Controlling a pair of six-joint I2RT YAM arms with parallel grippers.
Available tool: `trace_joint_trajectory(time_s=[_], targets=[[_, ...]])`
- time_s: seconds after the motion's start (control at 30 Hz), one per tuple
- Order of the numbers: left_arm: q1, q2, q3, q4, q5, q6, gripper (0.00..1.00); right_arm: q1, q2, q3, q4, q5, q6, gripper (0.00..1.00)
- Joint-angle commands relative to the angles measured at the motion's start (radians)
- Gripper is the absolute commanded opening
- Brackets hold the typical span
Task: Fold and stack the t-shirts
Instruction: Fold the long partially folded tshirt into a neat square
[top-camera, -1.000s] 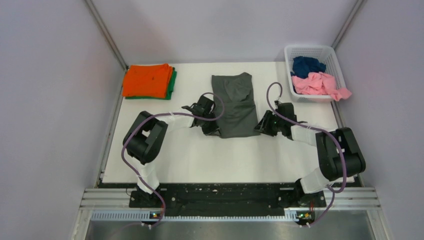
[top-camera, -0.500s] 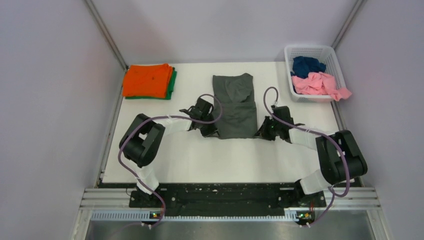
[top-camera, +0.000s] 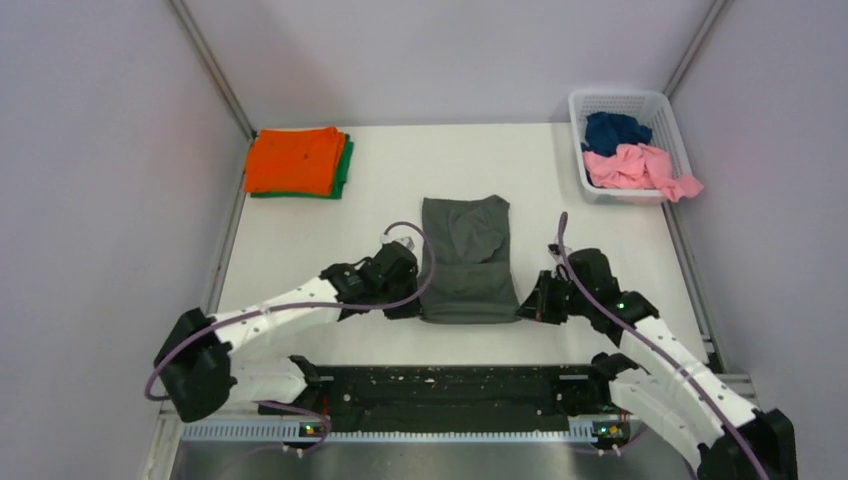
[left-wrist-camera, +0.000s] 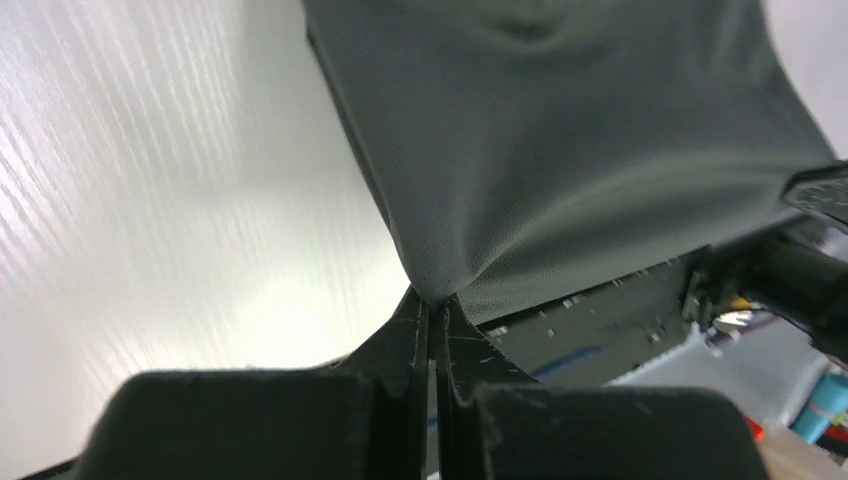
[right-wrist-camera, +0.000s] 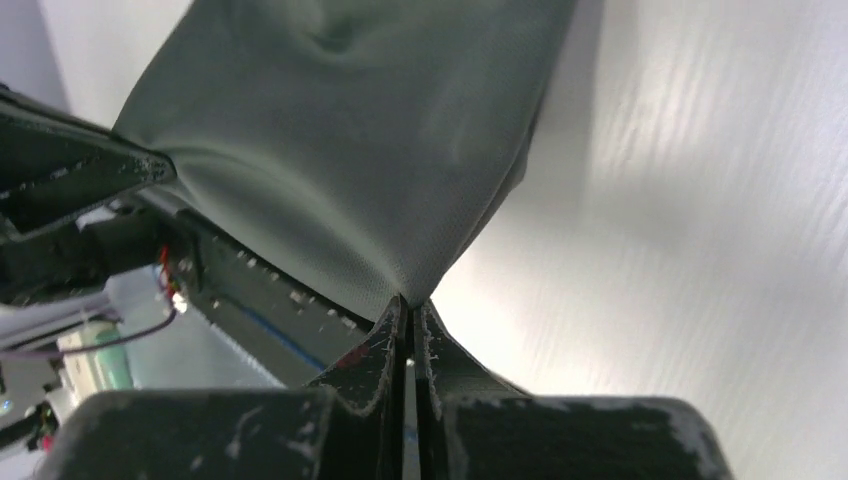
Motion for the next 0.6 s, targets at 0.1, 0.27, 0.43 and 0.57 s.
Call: trace_joint_trajectory(time_s=[0.1,0.27,0.43,0.57], targets=[[-0.054,-0.194,0.036,-0.116,-0.058,-0.008,0.0,0.003,-0.193,0.08,-0.148,-0.212,-0.036,0.0],[-0.053,-0.2,0.121,-0.142,-0.179,0.022,0.0,0.001,-0.145,0.213,-0.146,-0.117,-0.064,0.0],[0.009,-0.108,0.235,-0.129,-0.241,0.068,0.0,-0.025,-0.028,0.297,-0.1,0.012,-0.083,0.0],[0.12,-0.005,0.32,-0.081,-0.14,0.128,0.0,-0.086,0.056,0.355,-0.013,0.004,-0.085,0.0]])
